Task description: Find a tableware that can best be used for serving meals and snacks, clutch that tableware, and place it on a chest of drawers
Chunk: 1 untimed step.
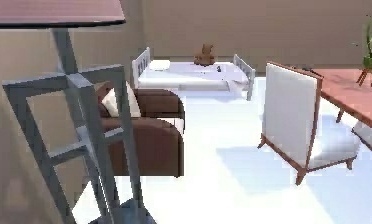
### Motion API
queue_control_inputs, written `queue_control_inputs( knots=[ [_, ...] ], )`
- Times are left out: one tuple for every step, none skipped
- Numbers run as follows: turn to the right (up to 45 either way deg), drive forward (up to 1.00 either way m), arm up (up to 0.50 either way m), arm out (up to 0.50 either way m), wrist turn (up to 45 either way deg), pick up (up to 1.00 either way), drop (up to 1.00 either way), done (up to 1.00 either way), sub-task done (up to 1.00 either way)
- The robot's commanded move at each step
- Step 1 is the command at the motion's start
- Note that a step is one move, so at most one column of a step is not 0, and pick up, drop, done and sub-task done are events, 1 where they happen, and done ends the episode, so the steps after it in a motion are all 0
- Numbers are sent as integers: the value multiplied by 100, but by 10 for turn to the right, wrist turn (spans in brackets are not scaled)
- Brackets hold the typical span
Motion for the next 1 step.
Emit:
queue_control_inputs(
  knots=[
    [450, 0, 0, 0, 0, 0, 0, 0, 0]
  ],
)
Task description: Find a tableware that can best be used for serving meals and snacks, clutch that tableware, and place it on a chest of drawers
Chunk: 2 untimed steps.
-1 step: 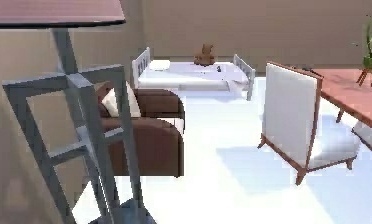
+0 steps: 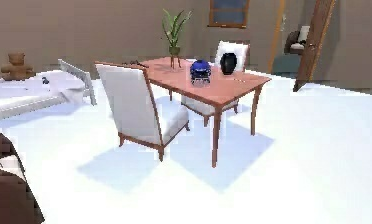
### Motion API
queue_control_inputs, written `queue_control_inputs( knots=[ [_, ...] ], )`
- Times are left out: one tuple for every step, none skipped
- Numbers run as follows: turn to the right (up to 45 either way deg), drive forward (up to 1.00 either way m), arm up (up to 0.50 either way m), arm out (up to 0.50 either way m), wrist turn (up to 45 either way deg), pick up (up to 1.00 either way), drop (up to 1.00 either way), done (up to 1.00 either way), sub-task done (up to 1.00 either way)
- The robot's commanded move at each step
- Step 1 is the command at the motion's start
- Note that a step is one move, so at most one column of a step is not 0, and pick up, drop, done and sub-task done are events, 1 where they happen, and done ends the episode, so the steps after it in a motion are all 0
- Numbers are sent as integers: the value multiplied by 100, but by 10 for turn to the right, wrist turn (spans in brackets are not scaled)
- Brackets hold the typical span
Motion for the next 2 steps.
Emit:
queue_control_inputs(
  knots=[
    [390, 0, 0, 0, 0, 0, 0, 0, 0],
    [0, 100, 0, 0, 0, 0, 0, 0, 0]
  ],
)
